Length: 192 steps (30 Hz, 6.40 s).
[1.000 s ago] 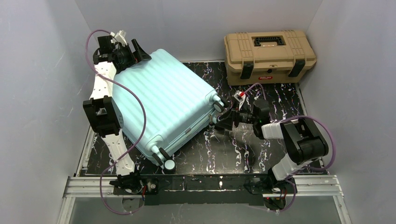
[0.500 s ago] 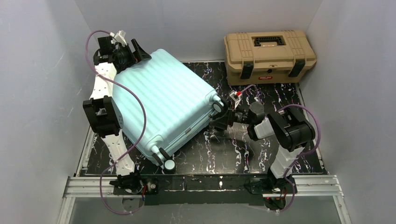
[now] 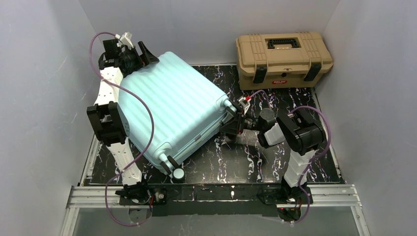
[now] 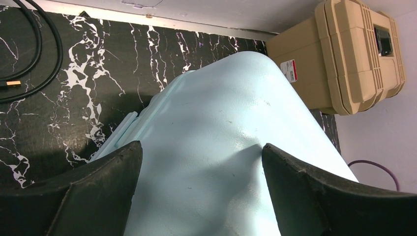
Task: Pack the luggage
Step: Zip the luggage at the center of the board.
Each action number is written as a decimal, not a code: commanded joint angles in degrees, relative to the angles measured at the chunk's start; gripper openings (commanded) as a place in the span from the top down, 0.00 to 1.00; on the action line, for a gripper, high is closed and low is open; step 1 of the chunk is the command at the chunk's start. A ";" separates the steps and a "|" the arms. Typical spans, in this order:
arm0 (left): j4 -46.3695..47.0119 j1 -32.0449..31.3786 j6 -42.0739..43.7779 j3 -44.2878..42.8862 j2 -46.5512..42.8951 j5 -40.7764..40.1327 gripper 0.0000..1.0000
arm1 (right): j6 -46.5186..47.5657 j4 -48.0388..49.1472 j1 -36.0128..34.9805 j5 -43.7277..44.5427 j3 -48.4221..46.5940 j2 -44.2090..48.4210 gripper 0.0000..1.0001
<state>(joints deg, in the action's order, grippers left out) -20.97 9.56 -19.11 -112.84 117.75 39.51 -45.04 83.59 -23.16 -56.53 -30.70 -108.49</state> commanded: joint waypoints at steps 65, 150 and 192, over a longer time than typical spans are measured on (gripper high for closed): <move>-7.98 -1.99 0.08 9.27 -14.25 3.25 0.12 | 28.34 -33.30 8.40 1.73 -6.66 14.80 0.99; -13.31 -4.45 17.56 17.23 -39.42 11.75 0.08 | 4.34 -69.74 5.76 2.36 -20.24 14.21 0.99; -57.75 -46.70 68.27 35.63 -52.36 -4.53 0.08 | 48.99 -67.68 9.68 38.23 -19.29 14.31 0.99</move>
<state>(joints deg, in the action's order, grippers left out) -73.89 -36.16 46.54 -80.18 65.82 38.41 1.39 16.91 -18.35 -33.23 -50.13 -93.69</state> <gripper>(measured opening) 0.923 0.034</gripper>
